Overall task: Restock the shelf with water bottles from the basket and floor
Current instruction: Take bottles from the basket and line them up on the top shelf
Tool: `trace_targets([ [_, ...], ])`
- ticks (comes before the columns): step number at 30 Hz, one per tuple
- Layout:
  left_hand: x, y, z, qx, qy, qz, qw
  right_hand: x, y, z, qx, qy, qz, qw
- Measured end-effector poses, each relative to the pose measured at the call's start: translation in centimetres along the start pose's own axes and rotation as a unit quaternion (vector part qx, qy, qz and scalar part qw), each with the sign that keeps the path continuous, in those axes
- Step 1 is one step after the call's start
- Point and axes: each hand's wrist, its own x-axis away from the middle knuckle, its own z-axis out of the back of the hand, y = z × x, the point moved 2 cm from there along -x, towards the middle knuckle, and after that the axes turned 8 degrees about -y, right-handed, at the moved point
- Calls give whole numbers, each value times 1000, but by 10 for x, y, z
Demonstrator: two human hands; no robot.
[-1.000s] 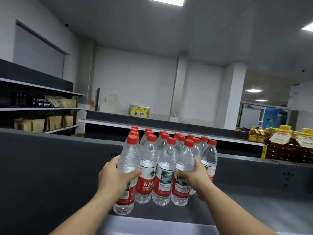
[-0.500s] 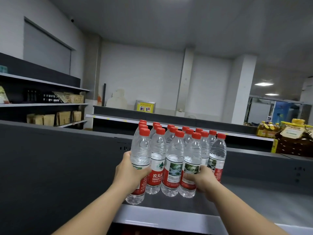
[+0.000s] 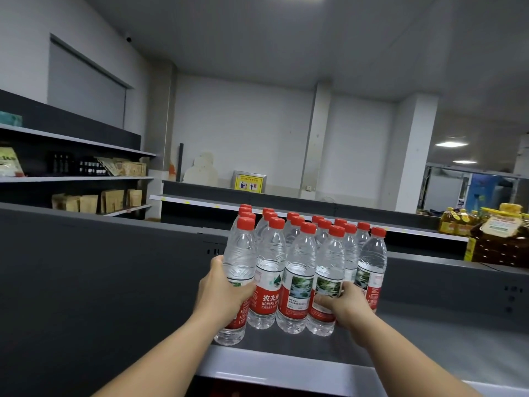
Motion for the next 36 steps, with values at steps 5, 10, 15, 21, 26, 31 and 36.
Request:
trace_targets([
  [5,2,0,0,-5,-21,4,1000,4,-1,-3,22,5,-10,1000],
  [10,15,2,7,2,-52,6,999,21,-8,-11,30,15,-15,999],
  [15,51,-4,28,-3,-66,35,997,63,-30,-30,77,51,-32,995],
  [21,135,-40,85,-10,-66,51,997,161,-61,-100,22,96,76,992],
  [26,247,-135,140,25,-114,158,980,272,-25,-212,-36,21,58,997],
  [31,356,-258,174,18,-129,294,947,365,69,-334,-55,-79,-77,992],
  [36,431,-356,171,31,-153,382,911,431,177,-414,-26,-118,-195,973],
])
